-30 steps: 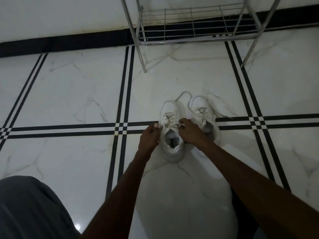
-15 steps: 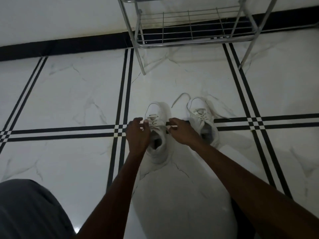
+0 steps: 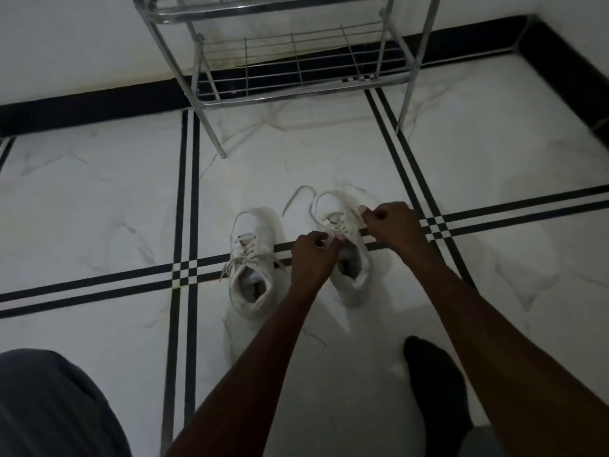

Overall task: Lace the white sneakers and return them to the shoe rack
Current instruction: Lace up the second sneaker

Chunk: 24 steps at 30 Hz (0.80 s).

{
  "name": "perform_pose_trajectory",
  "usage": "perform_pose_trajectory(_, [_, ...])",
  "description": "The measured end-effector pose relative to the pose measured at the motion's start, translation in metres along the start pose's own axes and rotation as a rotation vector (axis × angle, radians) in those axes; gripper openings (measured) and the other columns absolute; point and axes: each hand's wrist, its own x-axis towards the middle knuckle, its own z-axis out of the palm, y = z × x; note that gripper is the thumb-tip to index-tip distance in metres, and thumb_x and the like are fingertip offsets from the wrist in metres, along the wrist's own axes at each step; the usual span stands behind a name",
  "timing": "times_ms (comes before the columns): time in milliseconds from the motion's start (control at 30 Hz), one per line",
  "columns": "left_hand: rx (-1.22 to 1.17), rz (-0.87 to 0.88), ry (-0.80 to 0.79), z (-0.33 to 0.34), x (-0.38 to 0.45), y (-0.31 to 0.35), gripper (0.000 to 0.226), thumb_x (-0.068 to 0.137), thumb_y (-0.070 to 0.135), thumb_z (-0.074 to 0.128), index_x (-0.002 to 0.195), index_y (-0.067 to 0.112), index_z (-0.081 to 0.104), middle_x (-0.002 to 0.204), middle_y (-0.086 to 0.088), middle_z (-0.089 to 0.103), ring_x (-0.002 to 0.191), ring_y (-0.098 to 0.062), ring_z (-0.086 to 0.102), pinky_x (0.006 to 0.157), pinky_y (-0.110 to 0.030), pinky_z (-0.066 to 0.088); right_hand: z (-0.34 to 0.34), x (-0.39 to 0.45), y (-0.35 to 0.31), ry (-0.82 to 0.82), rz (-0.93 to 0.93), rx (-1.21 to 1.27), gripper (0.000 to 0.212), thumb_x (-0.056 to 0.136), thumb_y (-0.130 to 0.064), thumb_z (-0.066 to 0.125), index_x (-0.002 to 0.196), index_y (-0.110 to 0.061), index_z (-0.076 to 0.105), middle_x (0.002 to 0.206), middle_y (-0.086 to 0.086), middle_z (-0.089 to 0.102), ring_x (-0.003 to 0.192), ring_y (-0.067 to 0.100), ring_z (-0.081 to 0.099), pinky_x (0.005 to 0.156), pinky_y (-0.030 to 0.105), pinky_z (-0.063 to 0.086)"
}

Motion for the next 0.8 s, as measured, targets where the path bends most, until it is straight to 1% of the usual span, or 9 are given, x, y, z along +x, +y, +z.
perform_pose_trajectory(67, [0.036,0.044,0.022,0.005,0.004,0.0,0.049,0.089,0.043,0.077,0.122,0.007,0.074,0.112,-0.014,0.076,0.101,-0.025,0.073,0.083,-0.029,0.051,0.01,0.0,0.011,-0.118,0.105,0.079,0.06,0.09,-0.051,0.063,0.074,0.007,0.07,0.07,0.018,0.073,0.068,0.028,0.072,0.066,0.035,0.059])
perform_pose_trajectory(167, [-0.002,0.056,0.033,0.005,0.01,0.0,0.043,0.085,0.036,0.082,0.118,0.009,0.075,0.113,-0.013,0.074,0.1,-0.024,0.072,0.088,-0.035,0.057,0.024,0.001,0.016,-0.183,0.147,0.112,0.057,0.087,-0.056,0.064,0.078,0.0,0.069,0.076,0.012,0.071,0.077,0.027,0.069,0.071,0.035,0.056])
perform_pose_trajectory(233, [-0.023,0.065,0.026,0.004,0.013,0.0,0.037,0.084,0.032,0.084,0.114,0.011,0.076,0.111,-0.01,0.075,0.095,-0.02,0.071,0.088,-0.036,0.058,0.03,0.002,0.014,-0.176,0.127,0.191,0.044,0.087,-0.047,0.069,0.088,-0.004,0.074,0.085,0.009,0.074,0.084,0.025,0.07,0.073,0.037,0.056])
perform_pose_trajectory(300, [-0.011,0.075,0.026,0.004,0.016,0.0,0.028,0.082,0.028,0.084,0.105,0.014,0.077,0.104,-0.006,0.076,0.09,-0.018,0.071,0.084,-0.034,0.058,0.033,0.004,0.012,-0.175,0.103,0.232,0.034,0.085,-0.035,0.073,0.105,-0.008,0.075,0.102,0.008,0.076,0.096,0.022,0.07,0.086,0.039,0.059])
perform_pose_trajectory(367, [0.019,0.085,0.024,0.002,0.019,0.0,0.016,0.081,0.022,0.082,0.095,0.016,0.076,0.095,-0.003,0.076,0.085,-0.019,0.071,0.079,-0.031,0.056,0.035,0.003,0.008,-0.165,0.086,0.231,0.028,0.085,-0.021,0.072,0.11,-0.009,0.074,0.11,0.008,0.074,0.103,0.022,0.069,0.094,0.042,0.057])
perform_pose_trajectory(433, [0.073,0.115,0.001,0.001,0.022,-0.001,0.011,0.083,0.016,0.077,0.094,0.015,0.074,0.095,-0.006,0.074,0.084,-0.022,0.07,0.076,-0.029,0.051,0.036,0.003,0.004,-0.155,0.027,0.189,0.025,0.086,-0.012,0.069,0.11,-0.008,0.073,0.111,0.009,0.074,0.105,0.023,0.068,0.096,0.036,0.055])
perform_pose_trajectory(533, [0.147,0.136,-0.024,-0.006,0.026,0.001,0.008,0.087,0.012,0.071,0.094,0.006,0.072,0.094,-0.01,0.073,0.084,-0.024,0.067,0.072,-0.028,0.045,0.038,0.0,-0.001,-0.137,-0.065,0.055,0.019,0.09,-0.015,0.067,0.107,-0.008,0.071,0.109,0.008,0.073,0.101,0.022,0.068,0.083,0.026,0.048])
perform_pose_trajectory(633, [0.153,0.158,0.017,-0.015,0.026,-0.005,0.015,0.091,0.018,0.072,0.086,0.006,0.066,0.08,-0.005,0.067,0.074,-0.022,0.062,0.066,-0.031,0.046,0.042,-0.001,0.001,-0.072,-0.108,0.017,0.006,0.091,-0.011,0.066,0.095,-0.009,0.063,0.096,0.008,0.071,0.09,0.024,0.067,0.071,0.026,0.046])
perform_pose_trajectory(800, [0.131,0.277,0.1,-0.018,0.013,-0.018,0.023,0.092,0.025,0.059,0.081,0.006,0.051,0.066,-0.004,0.057,0.061,-0.025,0.053,0.058,-0.037,0.04,0.051,-0.016,-0.004,0.009,-0.253,-0.026,0.02,0.09,-0.002,0.062,0.086,-0.013,0.046,0.075,0.007,0.06,0.069,0.025,0.061,0.055,0.031,0.042])
